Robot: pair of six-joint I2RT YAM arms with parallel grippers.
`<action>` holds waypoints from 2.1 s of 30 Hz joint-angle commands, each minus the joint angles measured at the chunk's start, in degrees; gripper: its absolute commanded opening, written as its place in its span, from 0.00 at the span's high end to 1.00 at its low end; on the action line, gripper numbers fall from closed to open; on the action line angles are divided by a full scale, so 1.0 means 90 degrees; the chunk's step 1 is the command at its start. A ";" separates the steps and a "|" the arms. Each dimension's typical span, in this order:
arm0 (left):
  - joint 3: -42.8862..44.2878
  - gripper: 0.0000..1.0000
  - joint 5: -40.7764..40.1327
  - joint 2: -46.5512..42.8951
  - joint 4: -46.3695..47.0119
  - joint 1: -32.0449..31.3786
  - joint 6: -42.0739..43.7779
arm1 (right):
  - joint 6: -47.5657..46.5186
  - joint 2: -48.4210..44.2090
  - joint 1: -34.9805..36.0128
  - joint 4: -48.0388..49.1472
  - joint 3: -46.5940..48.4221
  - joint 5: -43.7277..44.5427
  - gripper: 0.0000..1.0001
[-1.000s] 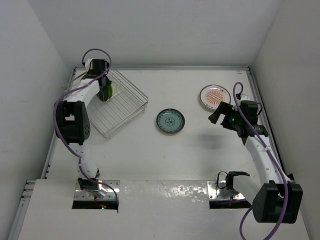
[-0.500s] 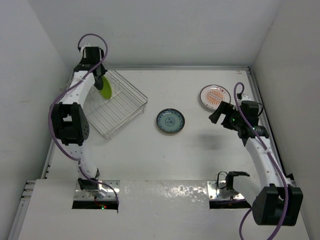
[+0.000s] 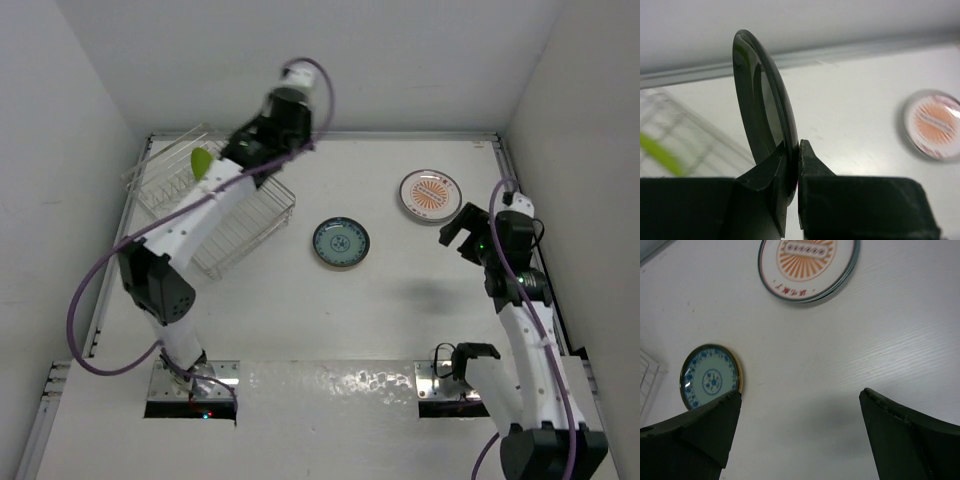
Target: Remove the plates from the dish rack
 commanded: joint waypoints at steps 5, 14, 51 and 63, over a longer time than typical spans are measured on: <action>0.0391 1.00 -0.1483 0.1648 -0.0912 -0.2194 -0.0017 | 0.0101 -0.1147 -0.0042 -0.1084 0.0988 0.1941 0.01; -0.0643 0.96 -0.1465 0.1993 -0.0541 -0.2910 -0.0515 | 0.0043 -0.1539 -0.0042 -0.1368 0.1194 0.2001 0.01; -0.2704 0.02 -0.1535 -0.0811 0.1256 0.0991 -0.2819 | -0.0192 -0.0221 -0.0033 0.0183 0.0296 -0.0850 0.01; -0.0644 0.31 -0.0607 0.1669 0.0581 0.2665 -0.2664 | -0.0319 0.0424 -0.0033 0.0662 -0.0046 -0.1339 0.01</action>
